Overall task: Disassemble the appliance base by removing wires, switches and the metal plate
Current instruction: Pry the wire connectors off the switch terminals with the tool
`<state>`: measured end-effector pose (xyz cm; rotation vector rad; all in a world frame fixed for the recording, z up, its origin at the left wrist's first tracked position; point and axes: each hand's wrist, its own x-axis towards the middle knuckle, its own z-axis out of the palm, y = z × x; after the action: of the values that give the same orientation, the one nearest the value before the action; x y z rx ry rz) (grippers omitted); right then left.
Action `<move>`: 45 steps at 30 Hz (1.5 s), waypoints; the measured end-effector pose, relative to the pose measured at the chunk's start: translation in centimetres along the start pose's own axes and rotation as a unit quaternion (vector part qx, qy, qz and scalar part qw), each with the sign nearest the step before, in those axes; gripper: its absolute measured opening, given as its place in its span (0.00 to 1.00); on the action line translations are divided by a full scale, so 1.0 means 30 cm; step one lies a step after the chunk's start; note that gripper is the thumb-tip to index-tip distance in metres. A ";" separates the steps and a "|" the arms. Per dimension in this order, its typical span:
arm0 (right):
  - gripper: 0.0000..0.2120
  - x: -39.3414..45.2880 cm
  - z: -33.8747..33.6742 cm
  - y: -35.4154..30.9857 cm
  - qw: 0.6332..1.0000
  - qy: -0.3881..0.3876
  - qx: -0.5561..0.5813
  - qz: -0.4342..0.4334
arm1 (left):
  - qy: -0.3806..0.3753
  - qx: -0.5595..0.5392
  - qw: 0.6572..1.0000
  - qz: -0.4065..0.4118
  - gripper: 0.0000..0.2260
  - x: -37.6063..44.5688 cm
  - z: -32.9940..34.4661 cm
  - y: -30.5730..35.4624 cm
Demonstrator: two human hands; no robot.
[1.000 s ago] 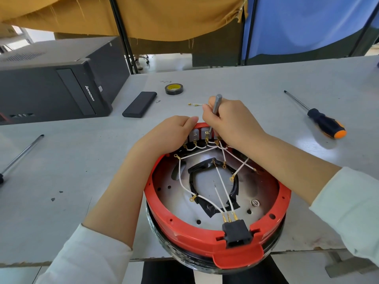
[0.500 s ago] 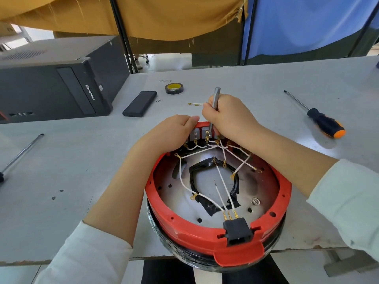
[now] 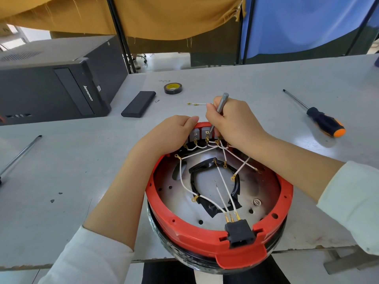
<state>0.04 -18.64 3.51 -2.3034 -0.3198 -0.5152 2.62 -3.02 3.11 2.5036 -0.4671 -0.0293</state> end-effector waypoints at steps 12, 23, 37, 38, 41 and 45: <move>0.18 0.005 0.001 -0.006 1.000 0.010 0.012 0.017 | -0.002 0.001 1.000 0.001 0.22 0.001 0.001 -0.001; 0.15 0.010 -0.003 -0.014 1.000 -0.013 -0.003 0.012 | -0.006 0.009 1.000 0.003 0.21 -0.001 0.001 0.001; 0.18 0.011 0.006 0.010 1.000 0.003 -0.010 -0.021 | 0.003 0.016 1.000 0.016 0.21 0.006 0.005 -0.009; 0.18 0.009 0.009 0.012 0.999 0.008 -0.020 -0.037 | 0.005 0.016 1.000 0.019 0.21 0.006 0.005 -0.008; 0.20 0.002 0.016 0.011 0.995 0.015 -0.063 -0.077 | 0.003 0.011 1.000 0.023 0.23 0.009 0.006 -0.011; 0.20 0.009 0.017 0.009 0.997 0.010 -0.044 -0.062 | 0.001 0.011 1.000 0.024 0.23 0.007 0.009 -0.013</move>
<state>0.52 -18.45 3.15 -2.3719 -0.4405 -0.6251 2.91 -2.95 2.70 2.5128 -0.5295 -0.0020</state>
